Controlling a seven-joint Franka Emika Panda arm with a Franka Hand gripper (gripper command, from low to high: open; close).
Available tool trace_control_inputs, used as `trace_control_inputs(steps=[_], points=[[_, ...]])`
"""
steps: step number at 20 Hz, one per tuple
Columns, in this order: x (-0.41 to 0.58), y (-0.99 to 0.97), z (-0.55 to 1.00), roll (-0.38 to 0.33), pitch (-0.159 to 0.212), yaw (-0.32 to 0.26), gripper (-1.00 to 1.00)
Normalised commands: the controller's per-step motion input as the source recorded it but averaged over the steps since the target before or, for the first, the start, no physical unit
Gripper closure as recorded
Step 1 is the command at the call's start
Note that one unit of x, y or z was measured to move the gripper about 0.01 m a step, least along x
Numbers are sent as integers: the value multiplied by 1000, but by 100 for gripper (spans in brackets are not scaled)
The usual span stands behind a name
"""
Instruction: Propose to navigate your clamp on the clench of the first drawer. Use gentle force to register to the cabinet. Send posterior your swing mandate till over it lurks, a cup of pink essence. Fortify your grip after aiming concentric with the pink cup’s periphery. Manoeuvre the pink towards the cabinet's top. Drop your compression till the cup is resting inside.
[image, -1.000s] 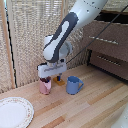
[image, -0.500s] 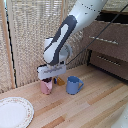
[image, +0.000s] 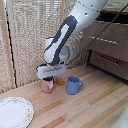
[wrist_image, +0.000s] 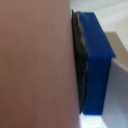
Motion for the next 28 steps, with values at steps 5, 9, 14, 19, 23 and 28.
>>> trace_control_inputs(steps=[5, 9, 14, 19, 23, 28], points=[[25, -66, 733, -38, -89, -252, 100], [15, -157, 790, -36, -47, -233, 100], [18, -258, 872, -3, 0, -236, 100], [0, -337, 963, 0, 10, -192, 100], [0, -294, 1000, 0, 37, -195, 100], [-25, -253, 1000, 8, 47, -211, 100]])
